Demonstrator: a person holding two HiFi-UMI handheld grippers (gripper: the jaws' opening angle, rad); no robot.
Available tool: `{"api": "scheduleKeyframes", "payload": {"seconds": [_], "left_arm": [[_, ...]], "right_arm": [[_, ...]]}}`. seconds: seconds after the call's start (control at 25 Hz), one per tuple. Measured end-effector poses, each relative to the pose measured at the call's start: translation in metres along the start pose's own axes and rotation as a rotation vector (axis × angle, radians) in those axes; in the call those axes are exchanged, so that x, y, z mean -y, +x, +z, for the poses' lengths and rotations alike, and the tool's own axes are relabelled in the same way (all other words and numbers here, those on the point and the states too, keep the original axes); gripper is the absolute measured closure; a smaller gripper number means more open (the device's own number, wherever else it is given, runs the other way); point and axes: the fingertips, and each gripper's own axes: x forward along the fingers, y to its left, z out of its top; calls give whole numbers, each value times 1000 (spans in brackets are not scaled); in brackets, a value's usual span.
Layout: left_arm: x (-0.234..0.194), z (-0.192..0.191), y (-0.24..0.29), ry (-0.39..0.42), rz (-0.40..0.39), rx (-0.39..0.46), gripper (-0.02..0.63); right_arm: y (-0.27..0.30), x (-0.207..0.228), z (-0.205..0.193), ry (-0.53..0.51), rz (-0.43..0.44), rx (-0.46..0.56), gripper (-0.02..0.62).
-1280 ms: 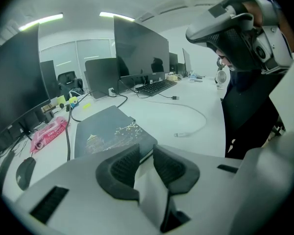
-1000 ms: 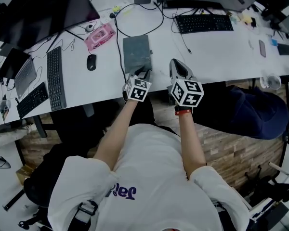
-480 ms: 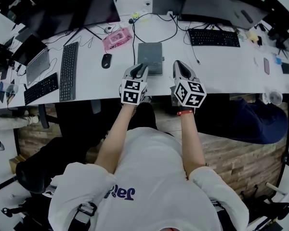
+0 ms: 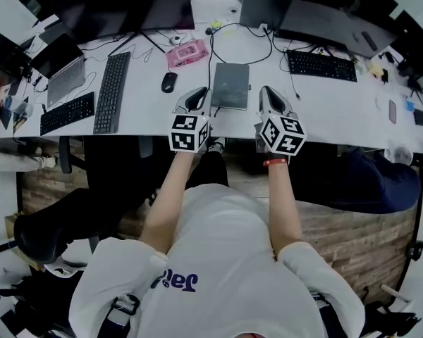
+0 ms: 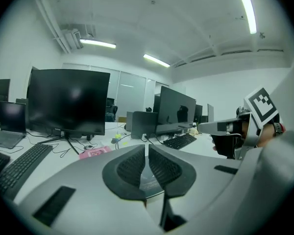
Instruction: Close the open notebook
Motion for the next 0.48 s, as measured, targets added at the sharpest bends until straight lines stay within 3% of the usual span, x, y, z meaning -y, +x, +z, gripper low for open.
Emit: {"api": "scheduleKeyframes", "payload": {"seconds": [0.24,0.48], "left_arm": [[-5,27,-25,-1,31,85,578],[2,39,-38,13,23,118,580]], "right_arm": [[-11,-15,7,-20,17,21,580],[-23,-22,8,-32,23,33,580]]}}
